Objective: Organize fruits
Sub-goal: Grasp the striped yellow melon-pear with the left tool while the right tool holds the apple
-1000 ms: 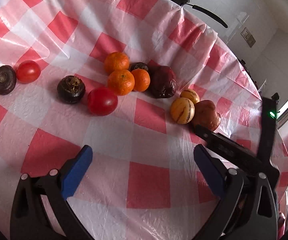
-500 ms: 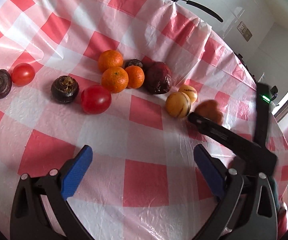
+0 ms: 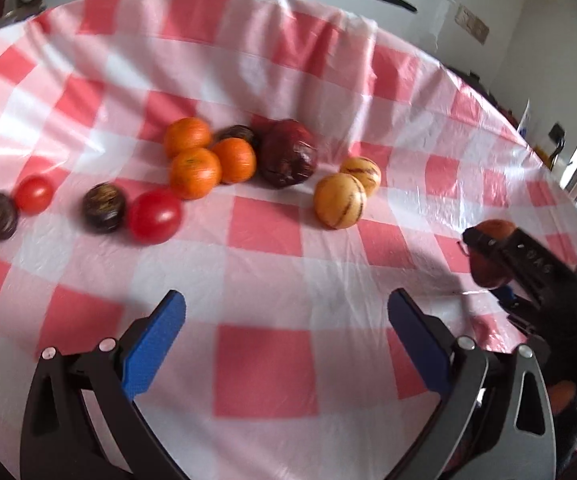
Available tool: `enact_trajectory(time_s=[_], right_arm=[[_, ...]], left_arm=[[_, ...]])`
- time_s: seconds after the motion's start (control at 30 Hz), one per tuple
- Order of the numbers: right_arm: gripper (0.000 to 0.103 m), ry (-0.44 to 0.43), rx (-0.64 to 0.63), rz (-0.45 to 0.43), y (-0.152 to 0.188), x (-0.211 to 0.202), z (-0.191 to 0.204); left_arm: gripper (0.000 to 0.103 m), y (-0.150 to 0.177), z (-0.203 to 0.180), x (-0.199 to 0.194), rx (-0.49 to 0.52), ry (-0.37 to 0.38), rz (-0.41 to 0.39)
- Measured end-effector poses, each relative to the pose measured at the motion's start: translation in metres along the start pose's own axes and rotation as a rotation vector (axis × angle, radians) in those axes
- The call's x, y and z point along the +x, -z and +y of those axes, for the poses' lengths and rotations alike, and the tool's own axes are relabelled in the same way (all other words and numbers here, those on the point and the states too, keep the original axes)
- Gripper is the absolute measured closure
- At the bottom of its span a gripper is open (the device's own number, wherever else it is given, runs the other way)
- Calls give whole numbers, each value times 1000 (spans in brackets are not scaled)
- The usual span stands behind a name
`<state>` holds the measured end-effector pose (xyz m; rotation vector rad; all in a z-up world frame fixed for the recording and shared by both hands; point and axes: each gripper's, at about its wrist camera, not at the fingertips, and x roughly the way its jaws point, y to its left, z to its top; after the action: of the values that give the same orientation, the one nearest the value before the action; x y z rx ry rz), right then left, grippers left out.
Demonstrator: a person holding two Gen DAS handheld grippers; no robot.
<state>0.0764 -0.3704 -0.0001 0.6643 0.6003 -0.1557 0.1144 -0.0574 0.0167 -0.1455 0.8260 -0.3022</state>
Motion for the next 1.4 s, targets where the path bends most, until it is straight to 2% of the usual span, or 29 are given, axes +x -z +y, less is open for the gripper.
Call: enact_trajectory(time_s=[0.13,0.27,0.33,0.4,0.43,0.47,0.53,0.57,0.67,0.8,0.93,1.1,1.27,1.33,1.4], right_arm=[[41,-5,32,-31,-4,-5,-8],[41,-7,34,-38,-5,-4,-5],[41,-3,29,-43,-3,-6,-6],[41,3,17,-47,-4,-4,-3],[41,3,12,-46,-4,-4,-3],[41,3,8,-45,-5,-3,-2],[41,2,5,-43,-5,-2,0],[41,1,4,-41,-5,-2,-1],[41,-3,-2,-37,-6,-2,0],[41,-6,-9,-32,-5,0,2],[41,-9,-7,-28,-5,0,2],[41,-11,-23,-32,-2,-1,5],[41,-16,-34,-34,-1,-2,7],[41,-21,-30,-34,-1,-2,6],[41,-25,-17,-23,-2,-3,3]], left_arm=[[2,-26,-23,30,32,-62,-16],[14,-48,-39,65,27,-75,36],[20,-54,-51,80,71,-105,61],[20,-57,-57,86,101,-122,60],[25,-59,-61,90,118,-137,58],[37,-60,-63,94,130,-149,71],[54,-61,-62,100,135,-167,94],[57,-61,-62,100,133,-157,94],[58,-57,-51,95,105,-134,87],[58,-33,-25,56,20,-91,44],[58,0,12,-2,-72,-67,-27],[58,45,55,-58,-182,-117,-88],[58,54,83,-91,-259,-126,-145],[58,55,88,-102,-291,-102,-176],[58,55,86,-112,-279,-111,-209]])
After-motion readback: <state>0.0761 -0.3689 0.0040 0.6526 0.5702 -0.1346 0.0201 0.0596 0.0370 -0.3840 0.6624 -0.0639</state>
